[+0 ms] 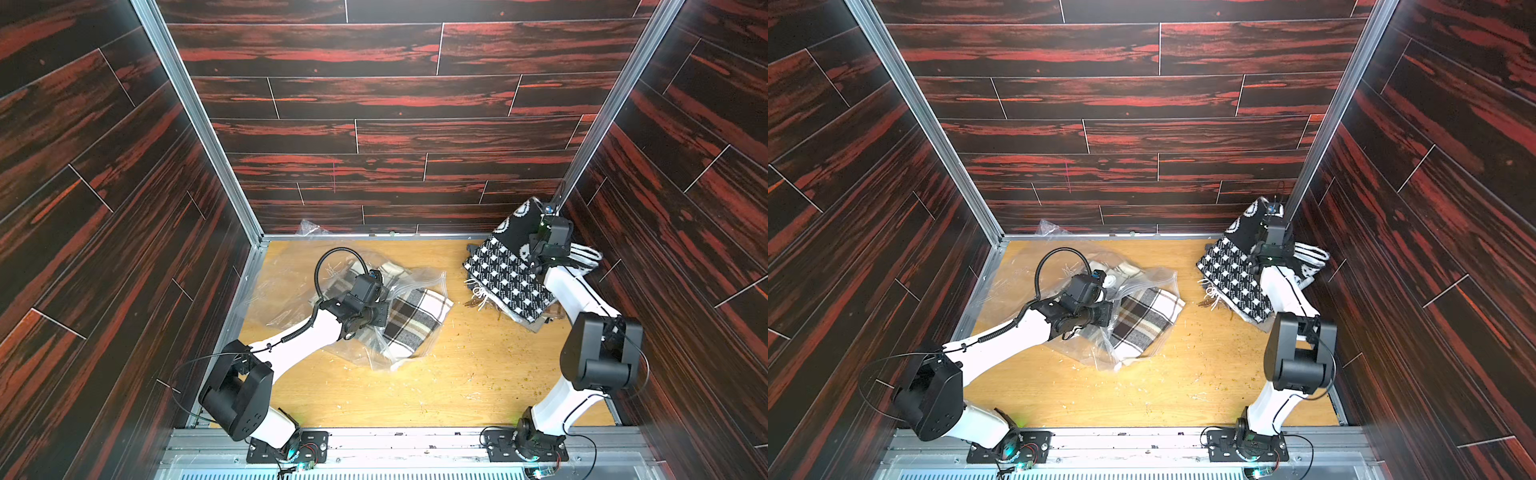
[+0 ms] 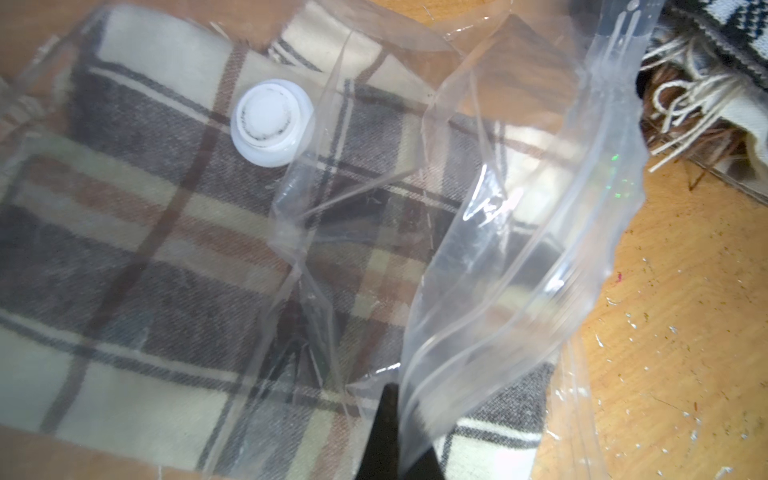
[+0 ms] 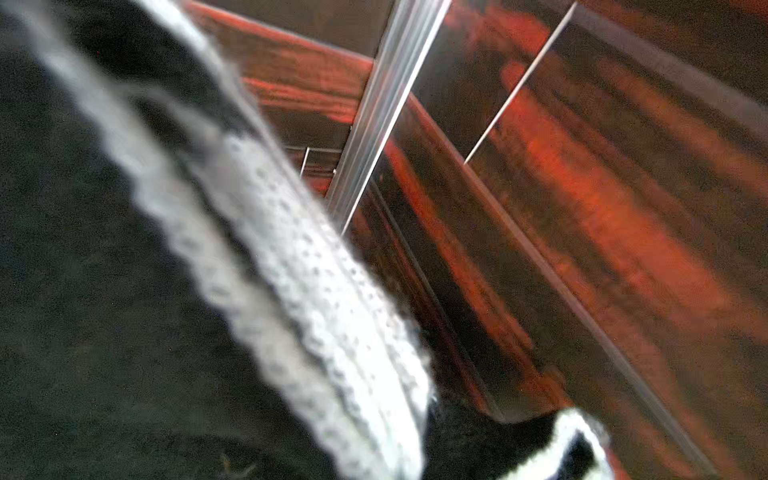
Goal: Take the scarf out of the vacuum bag
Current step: Place the scarf at the corner of the board.
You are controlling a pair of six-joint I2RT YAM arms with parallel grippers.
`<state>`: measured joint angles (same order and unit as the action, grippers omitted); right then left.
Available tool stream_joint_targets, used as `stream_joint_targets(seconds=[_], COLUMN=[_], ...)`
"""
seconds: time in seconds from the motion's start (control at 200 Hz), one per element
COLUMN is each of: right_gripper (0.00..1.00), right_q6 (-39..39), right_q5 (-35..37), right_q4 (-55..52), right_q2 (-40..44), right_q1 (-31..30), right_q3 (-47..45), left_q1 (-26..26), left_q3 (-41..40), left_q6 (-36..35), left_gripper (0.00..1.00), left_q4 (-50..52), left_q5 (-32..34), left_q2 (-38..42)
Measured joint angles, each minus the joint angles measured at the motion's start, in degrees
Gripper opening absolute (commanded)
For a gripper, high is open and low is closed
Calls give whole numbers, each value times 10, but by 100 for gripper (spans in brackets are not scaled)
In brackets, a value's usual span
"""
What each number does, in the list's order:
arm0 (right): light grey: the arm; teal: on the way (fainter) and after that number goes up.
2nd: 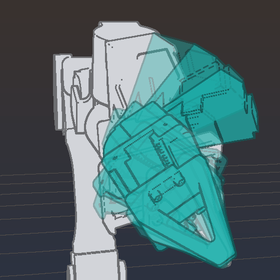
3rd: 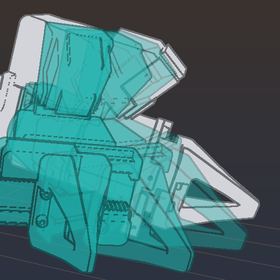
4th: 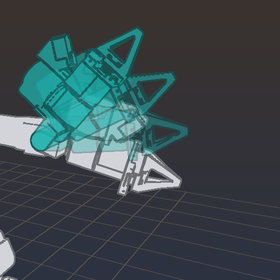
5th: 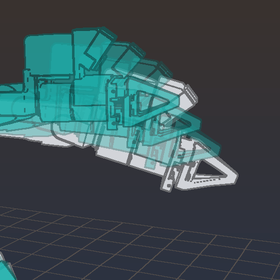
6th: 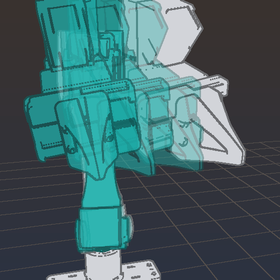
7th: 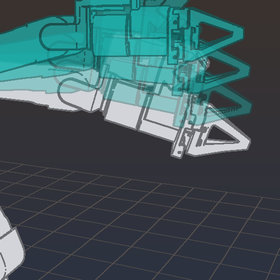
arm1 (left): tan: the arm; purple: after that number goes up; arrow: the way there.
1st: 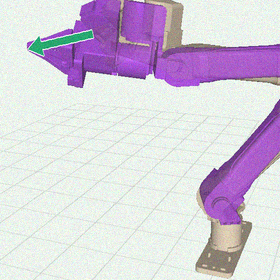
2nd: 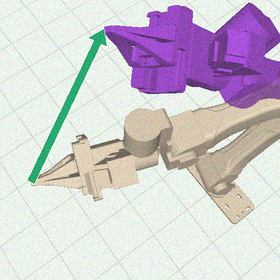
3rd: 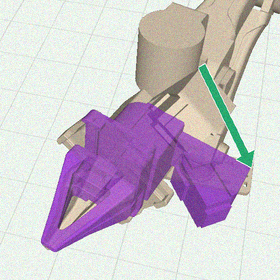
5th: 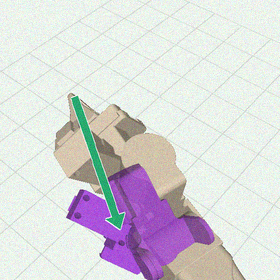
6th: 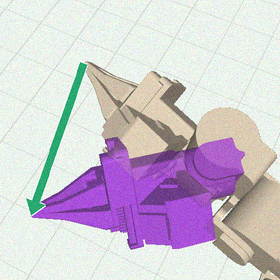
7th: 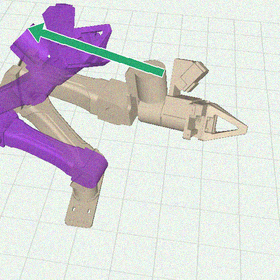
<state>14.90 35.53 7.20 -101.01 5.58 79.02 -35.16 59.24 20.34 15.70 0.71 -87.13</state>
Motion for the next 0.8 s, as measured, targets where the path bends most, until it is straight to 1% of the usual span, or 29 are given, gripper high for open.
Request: stream_joint_targets(seconds=[0.025, 0.045, 0.075, 0.095, 0.321, 0.541, 0.636, 0.802], right_gripper=[81, 88, 96, 98, 98, 98, 98, 98], right_q6=[-9, -14, -22, -27, -96, -150, -180, -237], right_q5=[-4, -7, -9, -11, -58, -88, -100, -118], right_q4=[-1, -1, -2, -3, -37, -68, -80, -121], right_q2=[-4, -7, -10, -11, -12, 10, 51, 151], right_q1=[3, 6, 8, 10, 30, 38, 36, 18], right_q3=[0, 0, 0, 0, 29, 29, 9, -33], left_q1=[0, 0, 0, 0, 0, -1, -3, -8], left_q3=[0, 0, 0, 0, 0, -2, -2, 0], left_q6=[0, 0, 0, 0, 0, 0, 0, 0], left_gripper=[0, 0, 0, 0, 0, 0, 0, 0], left_q4=[0, 0, 0, 0, 0, -1, -1, 6], left_q5=[-1, -3, -3, -3, -9, -12, -12, -11], left_q2=[0, 0, 0, 0, 1, 8, 12, 14])
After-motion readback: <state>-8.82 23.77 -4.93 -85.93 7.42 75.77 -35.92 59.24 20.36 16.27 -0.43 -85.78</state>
